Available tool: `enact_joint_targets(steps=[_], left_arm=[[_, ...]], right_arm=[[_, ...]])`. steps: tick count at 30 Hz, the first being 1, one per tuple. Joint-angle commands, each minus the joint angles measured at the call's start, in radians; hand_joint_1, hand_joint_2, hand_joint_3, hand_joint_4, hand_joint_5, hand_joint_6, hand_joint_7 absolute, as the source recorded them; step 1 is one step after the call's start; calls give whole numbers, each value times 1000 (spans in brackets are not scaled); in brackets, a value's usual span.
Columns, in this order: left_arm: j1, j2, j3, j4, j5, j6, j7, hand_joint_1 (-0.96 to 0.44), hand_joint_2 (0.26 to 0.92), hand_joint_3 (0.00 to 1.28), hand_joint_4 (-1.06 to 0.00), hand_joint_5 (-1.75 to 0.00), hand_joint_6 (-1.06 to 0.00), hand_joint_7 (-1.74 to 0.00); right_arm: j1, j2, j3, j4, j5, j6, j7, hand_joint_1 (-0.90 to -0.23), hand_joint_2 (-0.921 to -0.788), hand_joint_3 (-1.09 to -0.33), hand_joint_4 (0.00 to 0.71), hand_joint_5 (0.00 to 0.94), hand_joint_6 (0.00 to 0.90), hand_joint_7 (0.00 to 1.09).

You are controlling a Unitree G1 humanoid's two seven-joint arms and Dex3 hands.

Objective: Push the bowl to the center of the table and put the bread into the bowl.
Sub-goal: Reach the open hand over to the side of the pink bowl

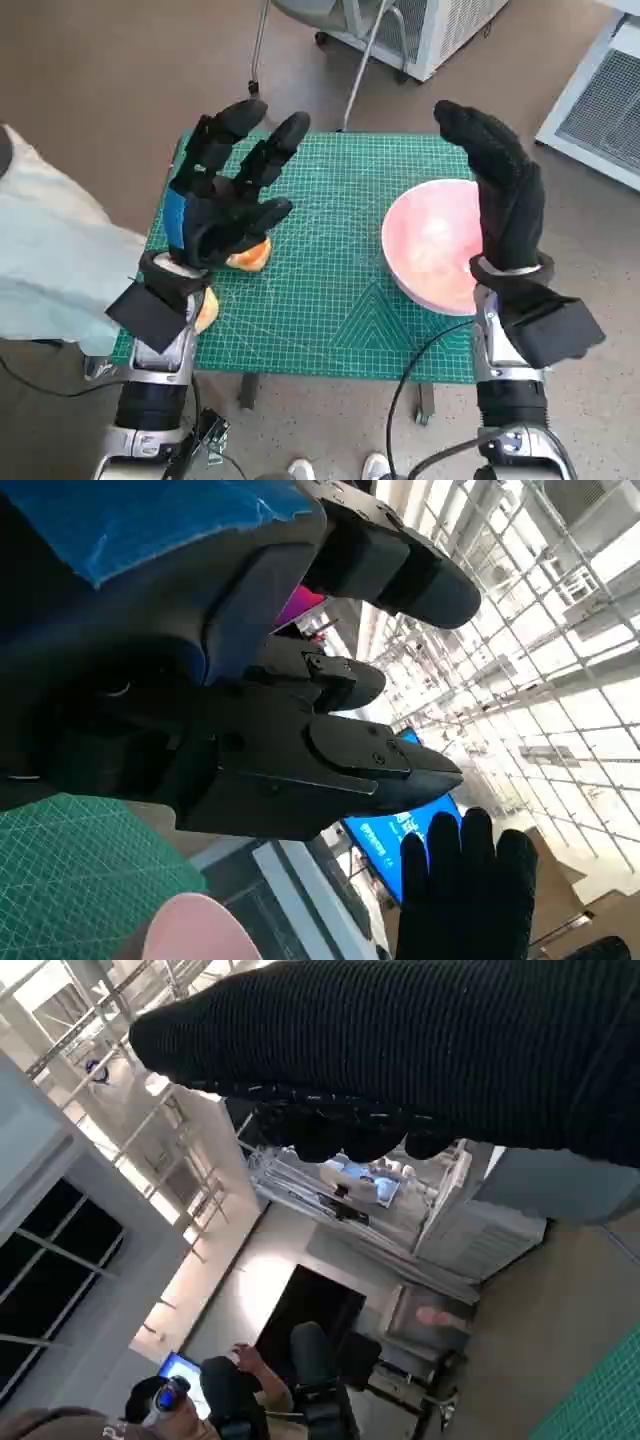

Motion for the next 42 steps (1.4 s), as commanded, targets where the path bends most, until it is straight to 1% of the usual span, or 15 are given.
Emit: enact_joint_targets(steps=[1, 17, 22, 25, 27, 30, 33, 36, 38, 42], left_arm=[[-11, 7, 0, -4, 0, -4, -1, -143, 921, 135, -482, -2, -260, -706], [-13, 5, -3, -1, -3, -5, -1, -149, 921, 134, -481, -1, -258, -705], [-13, 4, -3, 3, -3, -6, -1, -146, 921, 135, -481, -1, -258, -704], [-11, 4, -4, 1, -2, -6, 0, -144, 921, 136, -481, -1, -258, -704], [-8, 3, -4, 0, -1, -6, 2, -144, 921, 136, -481, -1, -258, -703], [-5, 2, -4, -1, -1, -6, 4, -143, 921, 136, -481, -1, -259, -702], [1, 0, -5, -7, 2, -4, 7, -141, 921, 137, -481, -1, -259, -702], [7, 0, -4, -12, 1, -3, 8, -138, 921, 137, -481, -1, -259, -702], [11, -1, -4, -15, 0, -3, 8, -136, 921, 138, -481, -1, -258, -702], [18, -3, -3, -22, -1, -3, 10, -125, 921, 140, -480, 0, -255, -704]], right_arm=[[13, 2, 3, 13, -6, 1, 5, -582, -921, -725, 423, 6, 93, 817], [15, -2, 1, 7, -1, 7, 9, -576, -921, -727, 424, 6, 87, 815], [16, -2, 1, 8, -3, 5, 8, -581, -921, -726, 424, 6, 86, 816], [21, -6, 0, 4, -6, 3, 8, -584, -921, -724, 424, 6, 86, 817], [24, -16, -7, 7, 1, -1, 13, -587, -921, -723, 424, 6, 86, 818], [25, -38, -26, 30, 23, -12, 29, -585, -921, -725, 424, 6, 84, 820], [32, -56, -45, 53, 35, -28, 38, -582, -921, -728, 424, 6, 81, 822], [41, -82, -78, 103, 46, -59, 39, -582, -921, -729, 422, 5, 77, 819], [43, -100, -102, 148, 52, -84, 36, -584, -921, -727, 423, 5, 89, 798], [44, -129, -149, 240, 63, -128, 21, -591, -921, -712, 429, 5, 135, 714]])
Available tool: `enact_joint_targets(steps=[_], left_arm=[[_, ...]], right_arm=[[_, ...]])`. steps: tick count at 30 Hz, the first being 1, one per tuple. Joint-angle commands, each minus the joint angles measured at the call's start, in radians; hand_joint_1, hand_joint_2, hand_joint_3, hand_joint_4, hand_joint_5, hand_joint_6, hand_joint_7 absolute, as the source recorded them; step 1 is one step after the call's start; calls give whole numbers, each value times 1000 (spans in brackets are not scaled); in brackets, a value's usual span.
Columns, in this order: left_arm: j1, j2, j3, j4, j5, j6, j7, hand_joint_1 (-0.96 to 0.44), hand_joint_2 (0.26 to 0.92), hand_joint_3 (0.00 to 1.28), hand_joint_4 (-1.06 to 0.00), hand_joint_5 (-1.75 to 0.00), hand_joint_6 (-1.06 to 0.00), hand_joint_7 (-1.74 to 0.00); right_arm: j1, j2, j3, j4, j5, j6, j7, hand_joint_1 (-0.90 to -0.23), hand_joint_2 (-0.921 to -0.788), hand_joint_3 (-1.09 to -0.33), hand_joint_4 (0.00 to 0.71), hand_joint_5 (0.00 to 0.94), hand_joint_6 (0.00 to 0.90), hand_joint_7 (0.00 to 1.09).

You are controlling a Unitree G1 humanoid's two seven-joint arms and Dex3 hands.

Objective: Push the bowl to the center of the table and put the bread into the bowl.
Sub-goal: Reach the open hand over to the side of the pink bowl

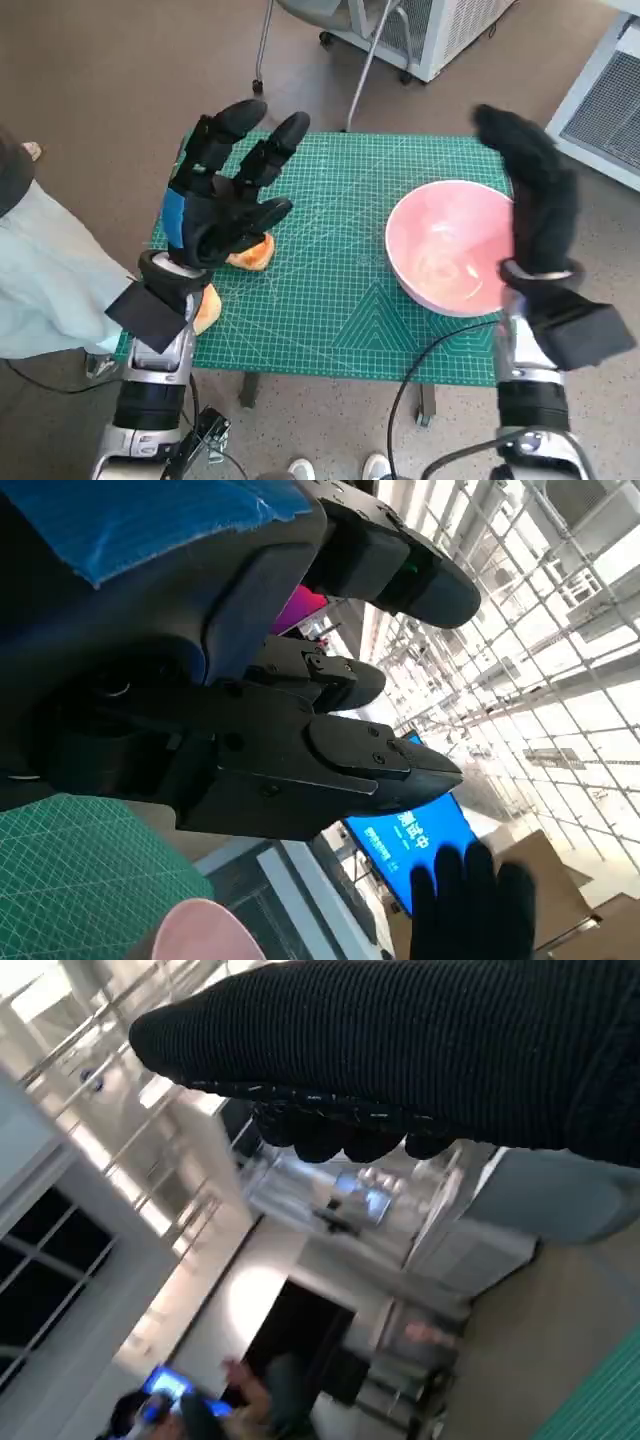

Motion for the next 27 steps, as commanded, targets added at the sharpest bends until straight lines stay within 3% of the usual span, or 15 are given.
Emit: enact_joint_targets(steps=[1, 10, 15, 21, 25, 27], left_arm=[[18, -8, -2, -24, -1, -2, 9, -125, 921, 141, -480, 0, -255, -705], [28, -15, 3, -27, -10, -5, 12, -109, 921, 145, -489, -5, -250, -714], [27, -19, 6, -17, -13, -12, 12, -101, 921, 150, -494, -7, -247, -722], [23, -25, 8, -3, -14, -19, 14, -102, 921, 152, -495, -8, -245, -730], [24, -27, 9, 1, -16, -22, 13, -108, 921, 151, -495, -8, -242, -734], [25, -27, 9, 0, -18, -22, 11, -115, 921, 150, -496, -8, -242, -735]], right_arm=[[32, -37, -57, 108, 20, -37, -13, -591, -921, -711, 429, 5, 139, 707], [57, -77, -125, 230, -14, -74, -102, -582, -921, -703, 423, 1, 155, 673], [56, -85, -139, 292, -22, -64, -152, -549, -921, -721, 407, 0, 126, 732], [34, -67, -167, 401, 26, -15, -162, -531, -921, -724, 397, 0, 107, 779], [7, -48, -196, 460, 81, 38, -117, -510, -921, -725, 379, 0, 104, 783], [-6, -42, -203, 486, 93, 63, -105, -499, -921, -729, 366, 0, 106, 775]])
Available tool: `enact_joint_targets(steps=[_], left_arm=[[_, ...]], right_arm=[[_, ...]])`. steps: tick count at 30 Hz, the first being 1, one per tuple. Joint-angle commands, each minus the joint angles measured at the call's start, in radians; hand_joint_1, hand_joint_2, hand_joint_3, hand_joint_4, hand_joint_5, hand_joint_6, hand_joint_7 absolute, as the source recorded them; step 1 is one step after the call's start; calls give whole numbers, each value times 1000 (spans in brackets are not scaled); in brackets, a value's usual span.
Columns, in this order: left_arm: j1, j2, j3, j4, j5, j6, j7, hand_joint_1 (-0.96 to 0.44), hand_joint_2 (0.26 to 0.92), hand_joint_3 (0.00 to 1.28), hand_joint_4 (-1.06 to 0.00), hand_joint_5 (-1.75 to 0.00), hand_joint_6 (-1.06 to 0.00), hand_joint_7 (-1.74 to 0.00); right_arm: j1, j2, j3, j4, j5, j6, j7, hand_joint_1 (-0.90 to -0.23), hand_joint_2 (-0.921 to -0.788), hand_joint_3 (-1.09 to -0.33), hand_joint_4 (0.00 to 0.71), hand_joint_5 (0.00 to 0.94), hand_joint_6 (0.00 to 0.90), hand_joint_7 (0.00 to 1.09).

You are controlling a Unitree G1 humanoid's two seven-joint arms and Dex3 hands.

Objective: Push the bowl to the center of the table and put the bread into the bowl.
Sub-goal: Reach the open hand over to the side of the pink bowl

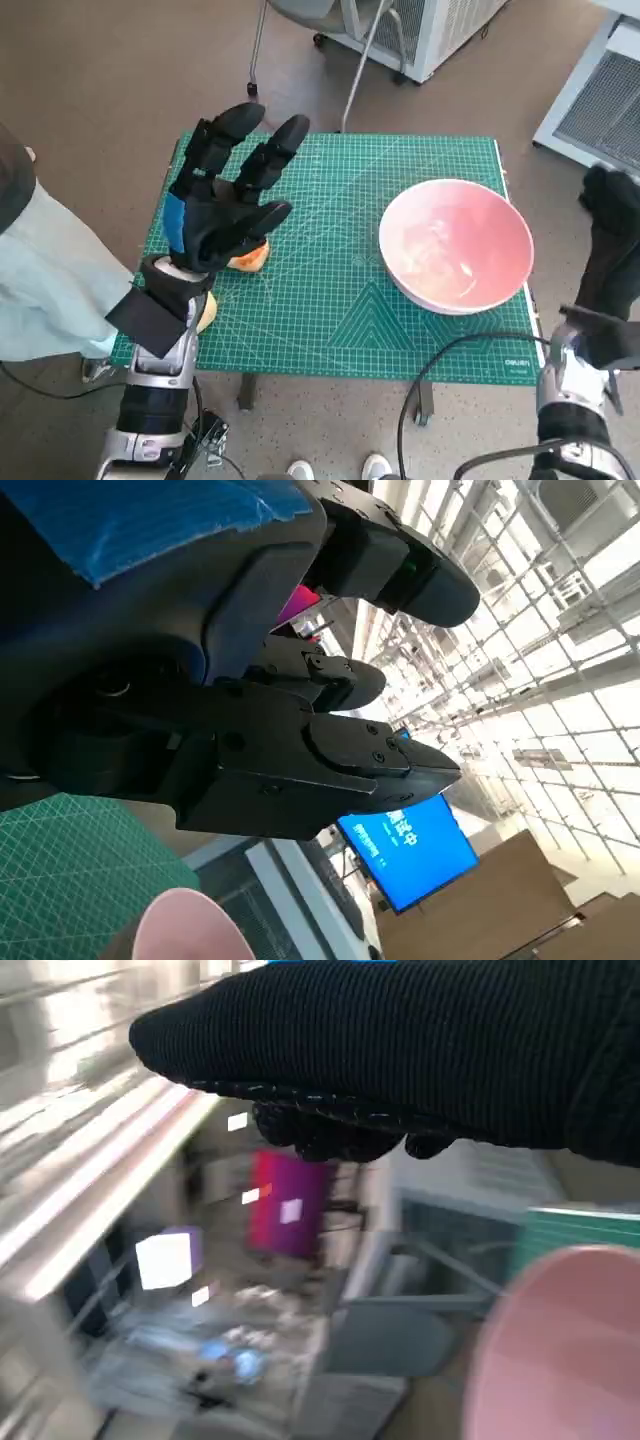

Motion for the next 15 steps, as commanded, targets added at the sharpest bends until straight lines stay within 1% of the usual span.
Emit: enact_joint_targets(steps=[1, 4, 7, 11, 15], left_arm=[[14, -5, 6, 8, -15, -9, 5, -116, 921, 150, -496, -8, -241, -735], [16, -4, 8, 4, -19, -6, 2, -120, 921, 149, -496, -8, -241, -737], [20, -2, 10, -4, -22, -2, 0, -122, 921, 149, -496, -8, -241, -738], [29, 2, 14, -20, -28, 4, -3, -122, 921, 150, -496, -8, -240, -742], [38, 7, 18, -35, -30, 10, -3, -126, 921, 149, -498, -9, -237, -749]], right_arm=[[-32, 29, -23, 74, 43, 73, 30, -498, -921, -729, 363, 0, 107, 774], [-50, 36, -28, 105, 47, 107, 30, -505, -921, -728, 351, 1, 129, 726], [-75, 52, -40, 134, 61, 143, 36, -516, -921, -726, 350, 3, 140, 691], [-104, 72, -50, 161, 71, 183, 38, -510, -921, -710, 351, 2, 180, 596], [-131, 92, -54, 181, 74, 218, 39, -511, -921, -703, 342, 0, 194, 562]])
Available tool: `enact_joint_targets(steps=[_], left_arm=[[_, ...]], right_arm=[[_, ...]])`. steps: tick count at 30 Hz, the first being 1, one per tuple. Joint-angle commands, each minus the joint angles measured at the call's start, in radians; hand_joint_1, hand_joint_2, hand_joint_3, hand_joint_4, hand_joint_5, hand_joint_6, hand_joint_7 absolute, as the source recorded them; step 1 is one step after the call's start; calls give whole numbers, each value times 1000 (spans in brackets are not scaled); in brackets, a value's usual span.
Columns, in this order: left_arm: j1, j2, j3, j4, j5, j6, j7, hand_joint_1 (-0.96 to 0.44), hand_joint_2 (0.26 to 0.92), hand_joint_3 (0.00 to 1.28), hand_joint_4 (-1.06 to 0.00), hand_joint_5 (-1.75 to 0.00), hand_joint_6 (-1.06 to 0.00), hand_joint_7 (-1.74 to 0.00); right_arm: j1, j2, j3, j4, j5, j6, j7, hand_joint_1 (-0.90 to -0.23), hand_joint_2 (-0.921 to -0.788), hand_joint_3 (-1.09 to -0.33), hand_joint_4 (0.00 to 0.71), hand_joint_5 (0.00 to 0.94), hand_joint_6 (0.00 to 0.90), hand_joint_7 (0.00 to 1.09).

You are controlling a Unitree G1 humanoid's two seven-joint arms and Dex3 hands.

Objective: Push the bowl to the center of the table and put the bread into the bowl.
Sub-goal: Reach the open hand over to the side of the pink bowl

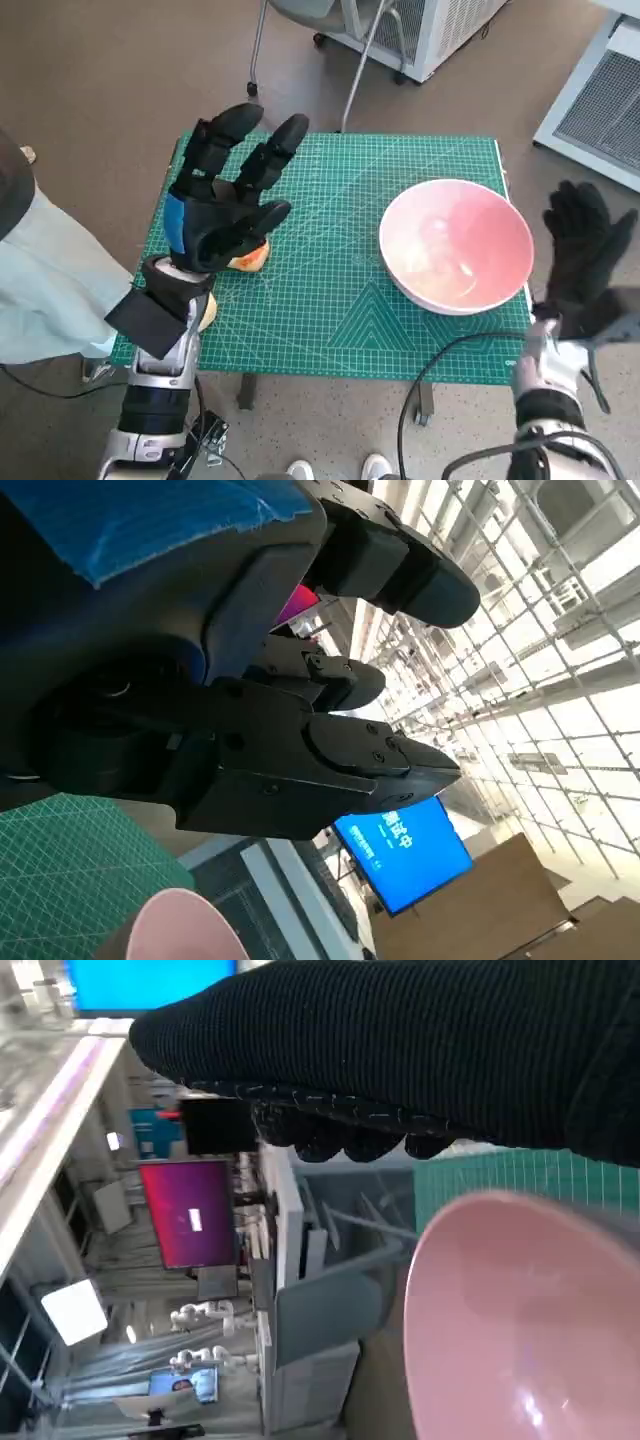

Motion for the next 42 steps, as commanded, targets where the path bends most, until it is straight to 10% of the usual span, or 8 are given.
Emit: enact_joint_targets(steps=[1, 13, 33, 42], left_arm=[[29, 11, 13, -29, -21, 11, -3, -129, 921, 148, -499, -10, -235, -753], [77, 31, 26, -113, -10, 56, 11, -109, 921, 152, -505, -15, -199, -832], [173, 41, 49, -314, 41, 191, 77, -67, 910, 183, -522, -93, -134, -950], [195, 45, 58, -354, 50, 213, 94, -58, 772, 451, -204, -709, -96, -1026]], right_arm=[[-18, 34, -11, 42, 11, 61, 3, -513, -921, -702, 341, 0, 198, 557], [-87, 100, -49, 61, 49, 138, 37, -506, -921, -684, 328, 0, 219, 553], [-167, 189, -4, 78, -5, 204, -27, -485, -921, -707, 353, 15, 222, 593], [-213, 216, -1, 91, -15, 257, -54, -485, -921, -711, 331, 2, 207, 609]])
